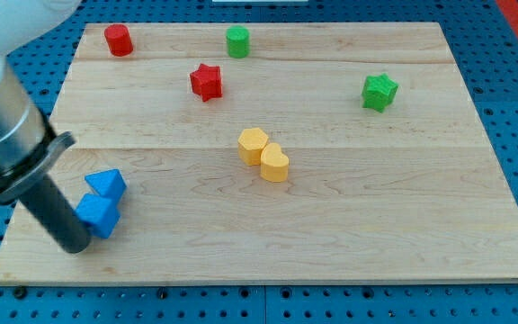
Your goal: Push the blue cube below the red star
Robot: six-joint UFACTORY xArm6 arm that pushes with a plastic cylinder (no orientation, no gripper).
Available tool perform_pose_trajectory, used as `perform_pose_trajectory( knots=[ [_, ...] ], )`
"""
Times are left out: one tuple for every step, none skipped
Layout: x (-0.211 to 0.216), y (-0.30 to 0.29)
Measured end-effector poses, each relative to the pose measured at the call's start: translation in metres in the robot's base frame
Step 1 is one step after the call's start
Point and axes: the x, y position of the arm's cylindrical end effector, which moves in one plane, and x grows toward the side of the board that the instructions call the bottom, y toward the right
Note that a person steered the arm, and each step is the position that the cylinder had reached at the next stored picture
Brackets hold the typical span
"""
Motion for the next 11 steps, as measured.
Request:
perform_pose_trajectory(
  knots=[
    [-0.012,0.035],
    [-0.02,0.066],
    [-0.021,0.094],
    [-0.022,0.107],
    [-0.02,0.103],
    [-0.019,0.087],
    [-0.009,0.088],
    [0.0,0.031],
    [0.0,0.001],
    [0.0,0.006],
    [0.0,0.019]
  ],
)
